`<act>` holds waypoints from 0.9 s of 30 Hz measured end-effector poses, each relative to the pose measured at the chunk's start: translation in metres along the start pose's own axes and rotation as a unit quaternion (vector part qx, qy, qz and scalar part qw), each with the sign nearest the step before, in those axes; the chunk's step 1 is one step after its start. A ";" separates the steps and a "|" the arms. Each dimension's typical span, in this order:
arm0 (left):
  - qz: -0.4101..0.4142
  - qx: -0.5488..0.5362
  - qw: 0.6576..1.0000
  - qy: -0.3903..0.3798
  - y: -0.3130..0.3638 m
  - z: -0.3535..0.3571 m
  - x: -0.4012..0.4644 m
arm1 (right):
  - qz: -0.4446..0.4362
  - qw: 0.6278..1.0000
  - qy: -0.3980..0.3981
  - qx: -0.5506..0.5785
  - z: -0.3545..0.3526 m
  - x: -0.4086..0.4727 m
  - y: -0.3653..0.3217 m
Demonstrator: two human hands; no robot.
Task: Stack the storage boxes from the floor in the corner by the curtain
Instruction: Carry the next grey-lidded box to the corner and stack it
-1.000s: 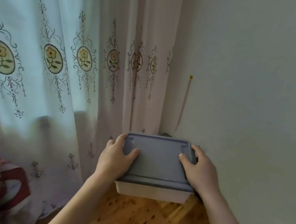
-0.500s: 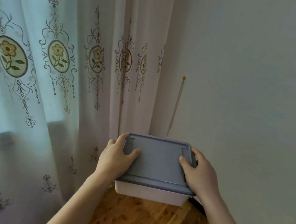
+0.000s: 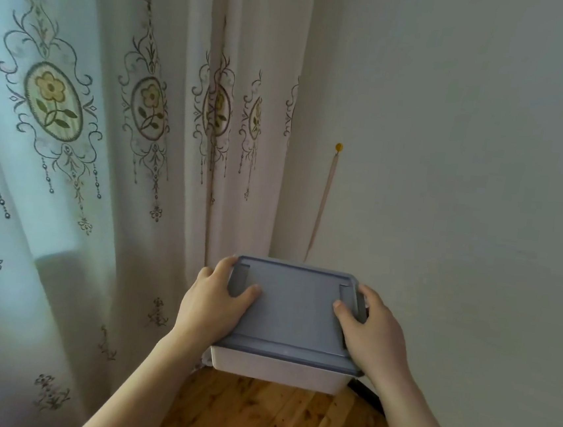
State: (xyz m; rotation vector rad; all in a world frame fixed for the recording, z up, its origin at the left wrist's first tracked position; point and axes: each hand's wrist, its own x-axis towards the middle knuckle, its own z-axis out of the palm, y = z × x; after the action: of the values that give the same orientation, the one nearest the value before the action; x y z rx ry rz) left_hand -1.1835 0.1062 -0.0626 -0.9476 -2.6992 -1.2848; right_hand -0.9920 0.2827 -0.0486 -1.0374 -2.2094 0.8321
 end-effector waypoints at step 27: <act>-0.011 0.017 0.999 -0.025 0.030 0.168 0.286 | 0.000 0.999 0.032 0.011 0.060 0.309 0.076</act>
State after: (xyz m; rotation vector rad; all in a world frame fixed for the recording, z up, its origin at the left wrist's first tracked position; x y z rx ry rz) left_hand -1.3609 0.3873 -0.0808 -0.9615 -2.7669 -1.2309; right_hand -1.1674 0.5539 -0.0754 -1.0387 -2.1430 0.8088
